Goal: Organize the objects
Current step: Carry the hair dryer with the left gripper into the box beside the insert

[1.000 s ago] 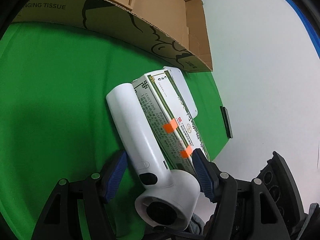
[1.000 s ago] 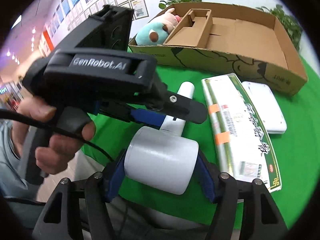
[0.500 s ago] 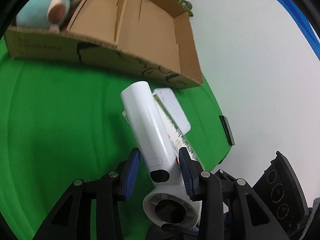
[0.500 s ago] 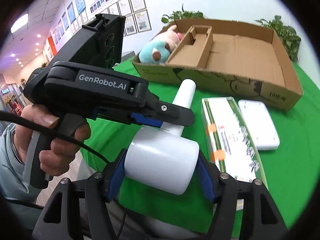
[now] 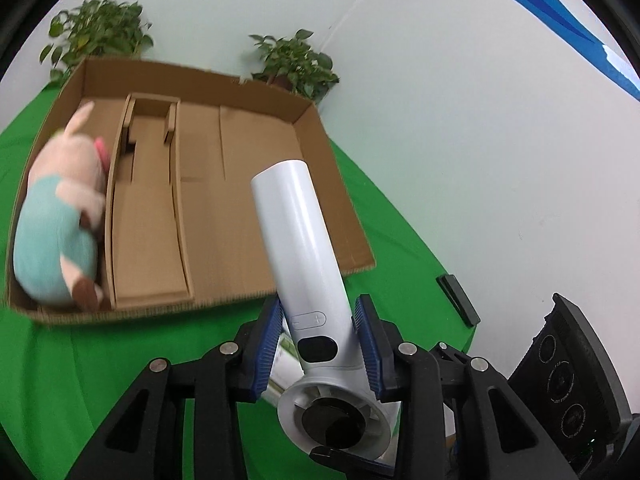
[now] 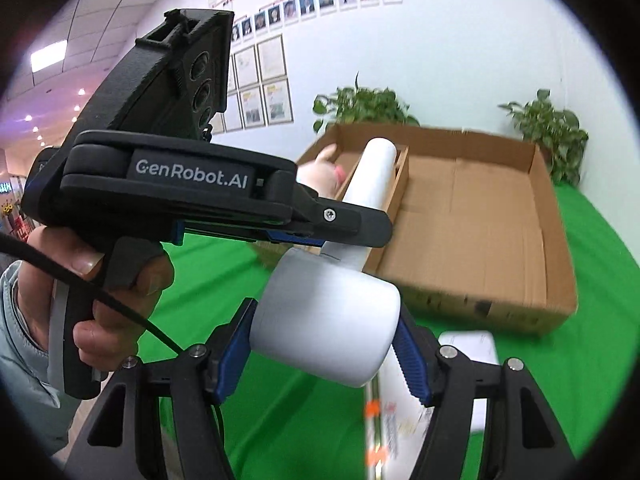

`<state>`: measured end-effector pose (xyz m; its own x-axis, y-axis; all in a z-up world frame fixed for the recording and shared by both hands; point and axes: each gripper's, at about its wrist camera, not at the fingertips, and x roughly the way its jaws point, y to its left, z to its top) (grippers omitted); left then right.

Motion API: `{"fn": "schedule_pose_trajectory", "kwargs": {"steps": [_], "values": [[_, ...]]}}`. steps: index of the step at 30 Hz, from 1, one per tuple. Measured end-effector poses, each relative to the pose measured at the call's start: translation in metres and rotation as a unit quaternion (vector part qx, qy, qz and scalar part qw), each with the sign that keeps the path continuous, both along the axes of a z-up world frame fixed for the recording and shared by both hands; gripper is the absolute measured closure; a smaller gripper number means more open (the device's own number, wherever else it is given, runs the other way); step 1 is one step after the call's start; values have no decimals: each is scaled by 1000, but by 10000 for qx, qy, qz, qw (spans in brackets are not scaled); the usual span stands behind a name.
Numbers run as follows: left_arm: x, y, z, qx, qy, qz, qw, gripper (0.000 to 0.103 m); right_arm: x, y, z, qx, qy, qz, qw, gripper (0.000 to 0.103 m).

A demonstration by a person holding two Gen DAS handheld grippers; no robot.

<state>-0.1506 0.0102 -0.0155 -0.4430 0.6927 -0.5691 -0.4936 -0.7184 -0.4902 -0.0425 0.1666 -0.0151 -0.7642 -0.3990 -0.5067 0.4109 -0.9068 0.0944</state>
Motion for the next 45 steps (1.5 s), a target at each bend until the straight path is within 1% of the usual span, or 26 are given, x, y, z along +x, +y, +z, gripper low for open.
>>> {"fn": "schedule_pose_trajectory", "kwargs": {"steps": [3, 5, 9, 12, 15, 17, 19, 21, 23, 26, 28, 30, 32, 34, 36, 39, 42, 45], "values": [[-17, 4, 14, -175, 120, -34, 9998, 69, -23, 2, 9, -82, 43, -58, 9999, 39], [-40, 16, 21, -304, 112, -52, 9995, 69, -42, 5, 12, -176, -30, -89, 9998, 39], [-71, 18, 22, -380, 25, -68, 9993, 69, -68, 10, 15, -323, -204, -139, 9992, 39], [-98, 19, 21, -359, -56, -56, 9993, 69, -88, 14, 18, -317, -274, -161, 9990, 39], [-123, 19, 11, -402, -171, -5, 9990, 69, -108, 15, 17, -321, -496, -128, 9982, 39], [-139, 14, 2, -305, -317, 13, 9990, 69, -123, 16, 14, -361, -701, -77, 9969, 39], [-154, 11, -7, -252, -487, -11, 9985, 69, -130, 14, 11, -235, -744, -75, 9969, 39], [-167, 12, -17, -309, -576, 3, 9979, 69, -141, 13, 5, -141, -857, -88, 9962, 39], [-178, 13, -27, -409, -659, 19, 9970, 69, -151, 14, -3, -164, -1049, -68, 9943, 39], [-193, 14, -45, -477, -811, 37, 9956, 70, -159, 11, -12, -70, -1196, -79, 9928, 39], [-201, 15, -58, -535, -924, 50, 9943, 71, -166, 9, -25, 98, -1317, -109, 9912, 39], [-205, 17, -70, -585, -1016, 52, 9931, 70, -169, 10, -33, 51, -1480, -117, 9889, 39], [-204, 17, -77, -541, -1059, 51, 9929, 70, -170, 17, -40, -78, -1609, -127, 9869, 39], [-205, 18, -77, -533, -1037, 68, 9932, 70, -170, 22, -41, -154, -1652, -108, 9861, 39], [-204, 20, -77, -625, -1014, 86, 9928, 70, -169, 24, -40, -82, -1654, -84, 9862, 39], [-202, 21, -76, -722, -1002, 92, 9923, 69, -167, 30, -40, -156, -1721, 33, 9849, 39], [-199, 20, -74, -723, -993, 94, 9924, 68, -162, 30, -42, -128, -1740, 130, 9846, 39], [-196, 17, -71, -661, -1010, 59, 9927, 69, -159, 33, -43, -131, -1776, 115, 9839, 39]]}}
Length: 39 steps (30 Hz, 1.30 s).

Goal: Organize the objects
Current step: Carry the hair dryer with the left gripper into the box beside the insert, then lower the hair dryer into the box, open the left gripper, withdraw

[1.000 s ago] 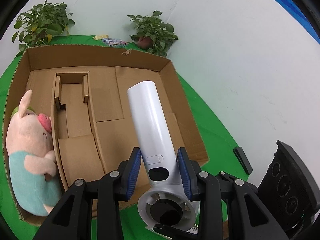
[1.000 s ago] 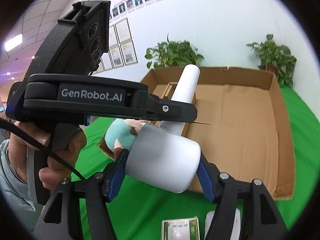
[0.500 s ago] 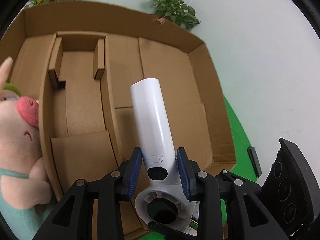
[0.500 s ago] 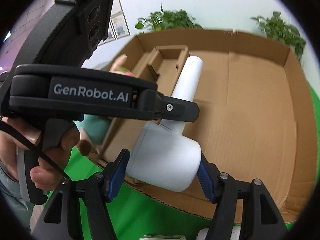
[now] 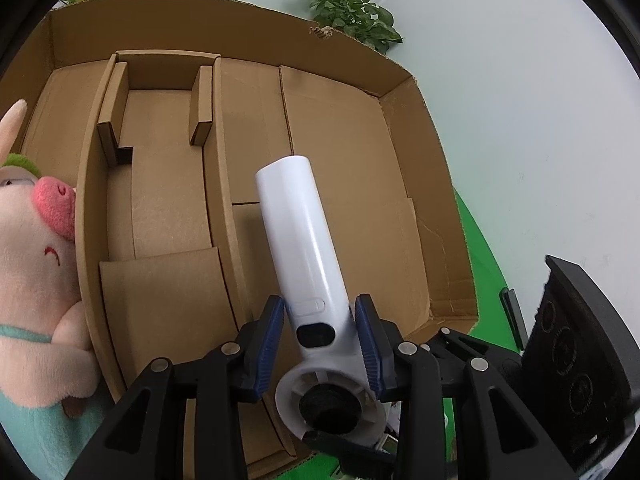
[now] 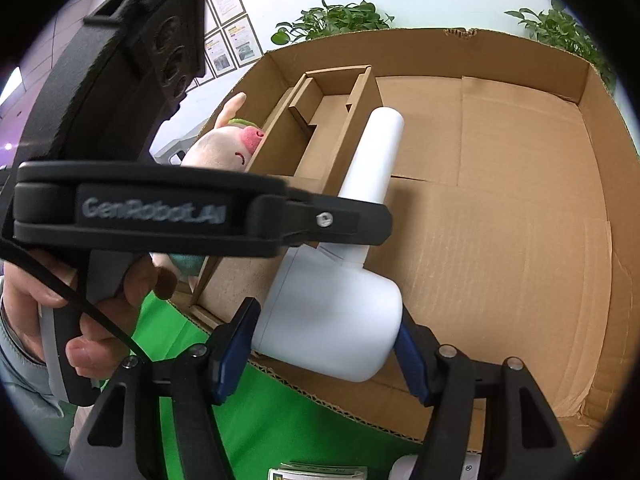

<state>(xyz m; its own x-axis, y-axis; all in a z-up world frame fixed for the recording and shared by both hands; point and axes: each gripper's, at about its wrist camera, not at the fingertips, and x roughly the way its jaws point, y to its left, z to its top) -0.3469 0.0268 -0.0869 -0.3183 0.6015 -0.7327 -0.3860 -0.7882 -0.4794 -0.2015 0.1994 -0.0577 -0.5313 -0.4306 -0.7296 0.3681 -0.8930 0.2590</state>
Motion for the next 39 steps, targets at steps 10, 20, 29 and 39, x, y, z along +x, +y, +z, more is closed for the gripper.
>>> {"fn": "schedule_pose_trajectory", "kwargs": {"steps": [10, 20, 29, 39], "values": [[14, -12, 6, 0, 79, 51, 10000, 70, -10, 6, -9, 323, -361, -182, 9987, 45], [37, -45, 11, 76, 220, 342, 9991, 70, -5, 23, -8, -318, -734, -325, 9963, 42], [51, -55, 0, -8, 244, 402, 9989, 70, 10, 37, 4, -333, -811, -333, 9956, 74], [72, -62, 2, -280, 598, 633, 9958, 68, 20, 44, -5, -555, -840, -571, 9933, 71]]}}
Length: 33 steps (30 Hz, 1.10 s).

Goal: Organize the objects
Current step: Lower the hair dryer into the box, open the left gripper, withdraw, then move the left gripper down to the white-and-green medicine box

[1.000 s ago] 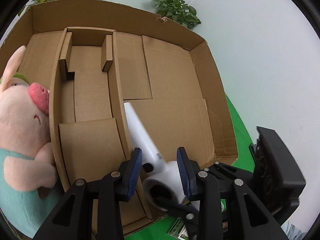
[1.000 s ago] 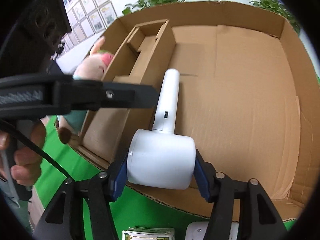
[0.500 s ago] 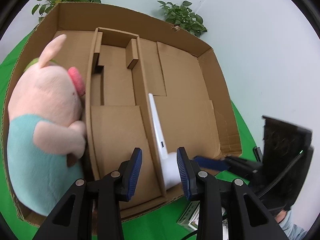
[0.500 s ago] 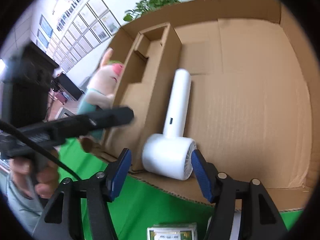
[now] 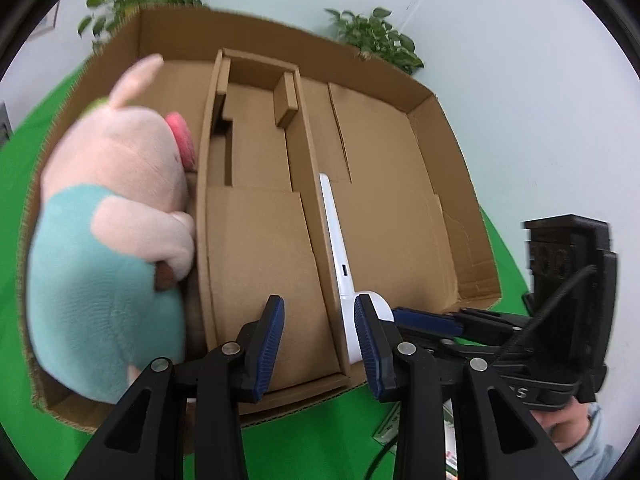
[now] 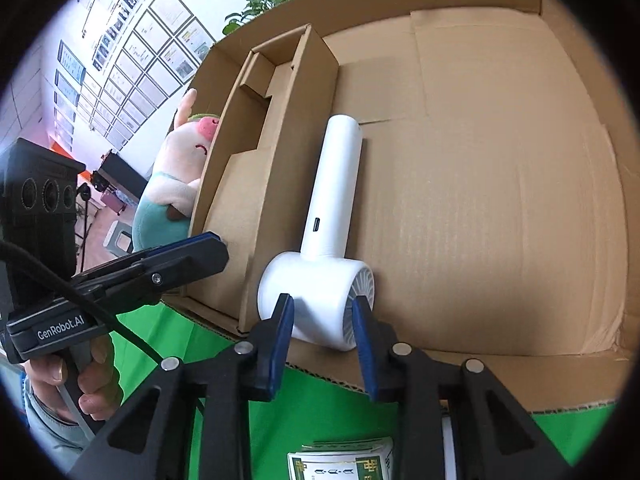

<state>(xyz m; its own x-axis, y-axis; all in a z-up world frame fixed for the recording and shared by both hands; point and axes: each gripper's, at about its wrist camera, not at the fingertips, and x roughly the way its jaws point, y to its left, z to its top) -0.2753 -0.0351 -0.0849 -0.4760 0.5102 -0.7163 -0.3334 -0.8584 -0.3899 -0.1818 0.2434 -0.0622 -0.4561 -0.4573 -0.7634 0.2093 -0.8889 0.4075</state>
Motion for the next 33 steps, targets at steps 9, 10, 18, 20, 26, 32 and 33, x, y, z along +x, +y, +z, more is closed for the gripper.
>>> {"fn": "schedule_pose_trajectory", "kwargs": {"steps": [9, 10, 18, 20, 26, 32, 33], "values": [[94, 6, 49, -1545, 2135, 1321, 9556, 0, 42, -8, 26, 325, 1278, -248, 9910, 1], [103, 6, 50, -1627, 2189, 1479, 9507, 0, 46, -7, 27, 324, 1312, -274, 9905, 1], [147, 1, 41, -1709, 2037, 1949, 9441, 1, 81, -17, 28, 1034, 1971, -646, 9728, 1], [150, 15, 33, -1813, 1931, 1889, 9456, 1, 94, -11, 28, 976, 1974, -614, 9735, 1], [165, 27, 23, -1924, 1822, 1722, 9488, 1, 114, 5, 25, 898, 2077, -840, 9704, 1], [167, 30, 21, -1988, 1756, 1675, 9495, 4, 130, 13, 23, 972, 2159, -743, 9687, 1], [171, 30, 21, -1999, 1802, 1689, 9482, 4, 135, 14, 23, 931, 2200, -716, 9684, 1]]}}
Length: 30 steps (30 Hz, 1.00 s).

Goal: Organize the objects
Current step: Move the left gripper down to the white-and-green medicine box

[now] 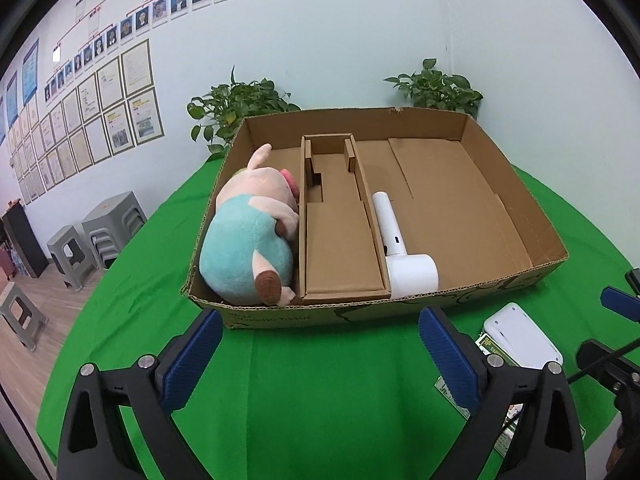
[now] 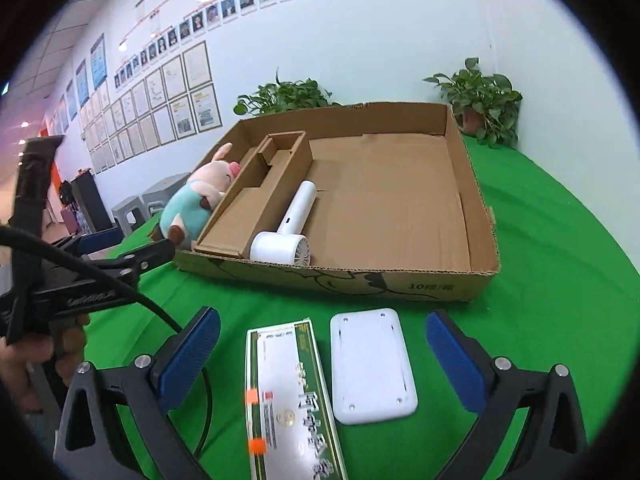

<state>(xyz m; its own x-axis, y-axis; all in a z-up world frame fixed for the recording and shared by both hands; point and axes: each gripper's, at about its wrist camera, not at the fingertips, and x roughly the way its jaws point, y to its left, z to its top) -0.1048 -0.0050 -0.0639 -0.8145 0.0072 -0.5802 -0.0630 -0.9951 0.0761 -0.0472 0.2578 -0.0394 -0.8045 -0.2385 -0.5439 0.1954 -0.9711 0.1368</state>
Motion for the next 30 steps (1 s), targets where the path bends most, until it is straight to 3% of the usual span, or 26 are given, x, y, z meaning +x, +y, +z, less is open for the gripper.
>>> {"fn": "schedule_pose_trajectory", "kwargs": {"steps": [7, 10, 13, 17, 19, 21, 26, 30], "values": [[14, 1, 1, 349, 98, -295, 9989, 4, 28, 0, -16, 55, -66, 252, 9996, 3], [18, 3, -1, 466, 8, -412, 9981, 4, 43, -1, -19, -20, 92, 484, 9988, 18], [15, 6, -8, 963, -334, -911, 9906, 7, 51, -2, -23, -134, 23, 772, 9969, 17], [3, 8, -30, 1863, -1204, -1537, 9629, 8, 53, -11, -36, -26, -391, 1124, 9929, 0], [-6, 14, -44, 2183, -1606, -1835, 9449, 8, 57, -16, -43, 138, -457, 1186, 9918, 0], [-13, 18, -55, 2371, -1857, -1988, 9326, 8, 57, -20, -52, 364, -582, 1084, 9917, 0], [-37, 33, -80, 2902, -2611, -2293, 8917, 12, 56, -22, -57, 424, -627, 917, 9929, 0], [-48, 39, -95, 3191, -2994, -2331, 8684, 17, 54, -23, -58, 511, -695, 840, 9927, 4]]}}
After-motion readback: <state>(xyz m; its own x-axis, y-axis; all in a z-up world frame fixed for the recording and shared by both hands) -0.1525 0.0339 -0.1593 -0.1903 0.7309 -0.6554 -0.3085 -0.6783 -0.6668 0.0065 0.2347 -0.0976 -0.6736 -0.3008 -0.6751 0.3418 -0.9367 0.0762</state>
